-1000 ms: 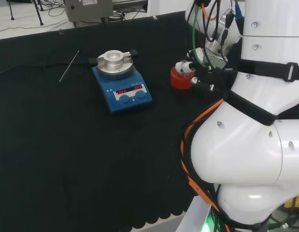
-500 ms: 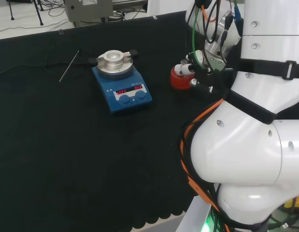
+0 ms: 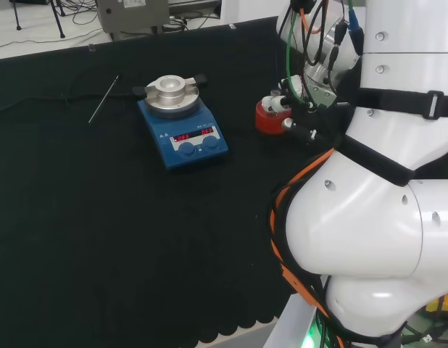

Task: Pick up the round-bottom flask.

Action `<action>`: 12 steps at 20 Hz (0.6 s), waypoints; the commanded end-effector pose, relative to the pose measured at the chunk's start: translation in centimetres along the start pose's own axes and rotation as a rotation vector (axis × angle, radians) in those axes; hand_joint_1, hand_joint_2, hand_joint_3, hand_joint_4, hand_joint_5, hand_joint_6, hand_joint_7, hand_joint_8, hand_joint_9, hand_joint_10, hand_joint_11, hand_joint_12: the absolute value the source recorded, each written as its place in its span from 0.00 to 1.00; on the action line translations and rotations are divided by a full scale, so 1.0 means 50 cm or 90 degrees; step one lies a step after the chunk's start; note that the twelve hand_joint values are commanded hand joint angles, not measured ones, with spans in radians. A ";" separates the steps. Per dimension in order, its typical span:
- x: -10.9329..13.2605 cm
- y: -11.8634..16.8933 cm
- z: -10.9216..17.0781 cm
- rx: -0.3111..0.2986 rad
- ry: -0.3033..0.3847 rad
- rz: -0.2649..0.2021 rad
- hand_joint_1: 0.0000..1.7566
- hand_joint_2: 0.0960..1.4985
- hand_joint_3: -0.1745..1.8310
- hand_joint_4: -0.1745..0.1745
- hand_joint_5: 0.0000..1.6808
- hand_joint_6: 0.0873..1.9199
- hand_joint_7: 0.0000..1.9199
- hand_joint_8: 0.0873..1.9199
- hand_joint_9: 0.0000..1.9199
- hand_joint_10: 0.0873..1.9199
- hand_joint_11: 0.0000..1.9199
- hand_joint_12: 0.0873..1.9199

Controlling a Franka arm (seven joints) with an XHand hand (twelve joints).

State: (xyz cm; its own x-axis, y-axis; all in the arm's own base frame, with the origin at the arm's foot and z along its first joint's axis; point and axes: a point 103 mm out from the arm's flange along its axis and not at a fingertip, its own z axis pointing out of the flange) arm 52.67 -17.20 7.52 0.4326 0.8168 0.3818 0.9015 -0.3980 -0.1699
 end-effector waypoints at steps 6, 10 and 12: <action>0.005 0.003 0.003 -0.010 -0.010 -0.001 0.44 0.69 0.00 0.38 0.35 0.00 0.15 0.29 0.23 0.31 0.02 0.69; 0.006 0.003 0.005 -0.010 -0.011 -0.001 0.45 0.70 0.00 0.39 0.39 0.01 0.15 0.29 0.23 0.31 0.02 0.69; 0.007 0.003 0.007 -0.012 -0.013 0.000 0.45 0.70 0.00 0.40 0.42 0.03 0.16 0.29 0.24 0.30 0.02 0.69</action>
State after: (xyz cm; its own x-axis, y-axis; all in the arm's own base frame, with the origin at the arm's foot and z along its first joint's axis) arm 52.94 -16.90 7.37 0.4320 0.8242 0.3661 0.9016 -0.4041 -0.1542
